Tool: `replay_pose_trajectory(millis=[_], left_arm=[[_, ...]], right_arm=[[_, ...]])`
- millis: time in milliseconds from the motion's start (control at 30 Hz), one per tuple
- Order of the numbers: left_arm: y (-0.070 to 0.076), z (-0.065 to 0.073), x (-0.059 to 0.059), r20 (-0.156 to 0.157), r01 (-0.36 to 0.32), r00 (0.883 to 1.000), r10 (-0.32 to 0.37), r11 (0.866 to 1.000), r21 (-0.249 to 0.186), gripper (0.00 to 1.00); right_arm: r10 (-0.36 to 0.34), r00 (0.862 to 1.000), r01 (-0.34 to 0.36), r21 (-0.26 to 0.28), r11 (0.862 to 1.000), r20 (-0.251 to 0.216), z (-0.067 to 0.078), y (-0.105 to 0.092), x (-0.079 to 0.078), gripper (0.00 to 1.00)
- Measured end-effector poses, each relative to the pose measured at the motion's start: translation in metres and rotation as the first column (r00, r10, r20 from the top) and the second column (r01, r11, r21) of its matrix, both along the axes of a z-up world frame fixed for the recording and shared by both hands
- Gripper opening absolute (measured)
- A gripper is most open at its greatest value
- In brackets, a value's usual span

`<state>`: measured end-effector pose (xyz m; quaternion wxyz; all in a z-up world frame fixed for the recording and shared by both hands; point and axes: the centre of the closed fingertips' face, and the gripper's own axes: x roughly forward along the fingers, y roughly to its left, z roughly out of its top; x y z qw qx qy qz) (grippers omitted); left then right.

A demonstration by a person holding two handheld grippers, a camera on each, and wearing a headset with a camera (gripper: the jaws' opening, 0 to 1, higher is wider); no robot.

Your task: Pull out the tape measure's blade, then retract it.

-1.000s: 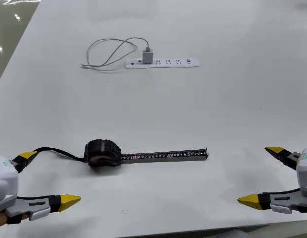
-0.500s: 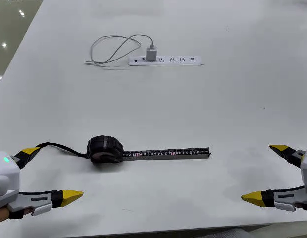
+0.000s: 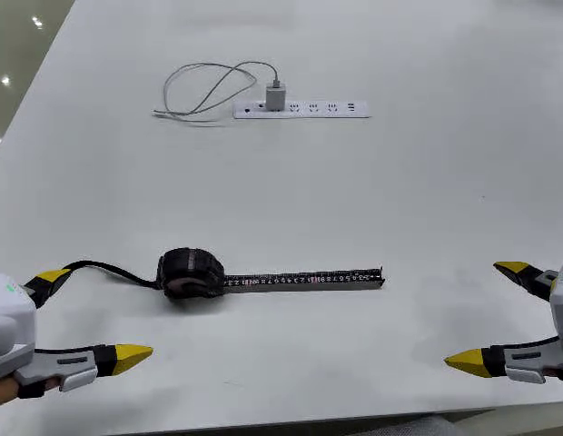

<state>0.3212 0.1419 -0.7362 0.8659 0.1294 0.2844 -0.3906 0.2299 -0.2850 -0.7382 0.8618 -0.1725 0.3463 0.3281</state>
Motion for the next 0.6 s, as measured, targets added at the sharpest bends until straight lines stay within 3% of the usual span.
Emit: replay_pose_trajectory(millis=[67,133,333,467,600], left_arm=[[-0.008,0.007,0.001,0.008,0.007,1.000,-0.007,1.000,-0.022,0.99],[-0.012,0.008,0.004,0.018,0.011,1.000,-0.011,1.000,-0.003,0.99],[-0.019,0.015,0.009,0.001,0.004,1.000,-0.004,0.999,-0.034,0.99],[-0.022,0.018,0.011,-0.001,0.003,1.000,-0.003,0.999,-0.035,0.99],[-0.029,0.021,0.009,0.013,0.031,0.999,-0.031,0.999,-0.035,0.99]], right_arm=[[0.020,1.000,-0.020,-0.011,1.000,0.008,0.002,0.000,0.002,0.99],[0.025,1.000,-0.025,-0.020,0.999,0.004,0.004,-0.001,0.004,0.99],[0.060,0.998,-0.060,-0.047,0.997,-0.010,0.011,-0.003,0.011,0.99],[0.117,0.992,-0.120,-0.058,0.991,-0.055,0.011,-0.001,0.011,0.99],[0.160,0.985,-0.166,-0.089,0.982,-0.067,0.013,0.001,0.014,0.99]])
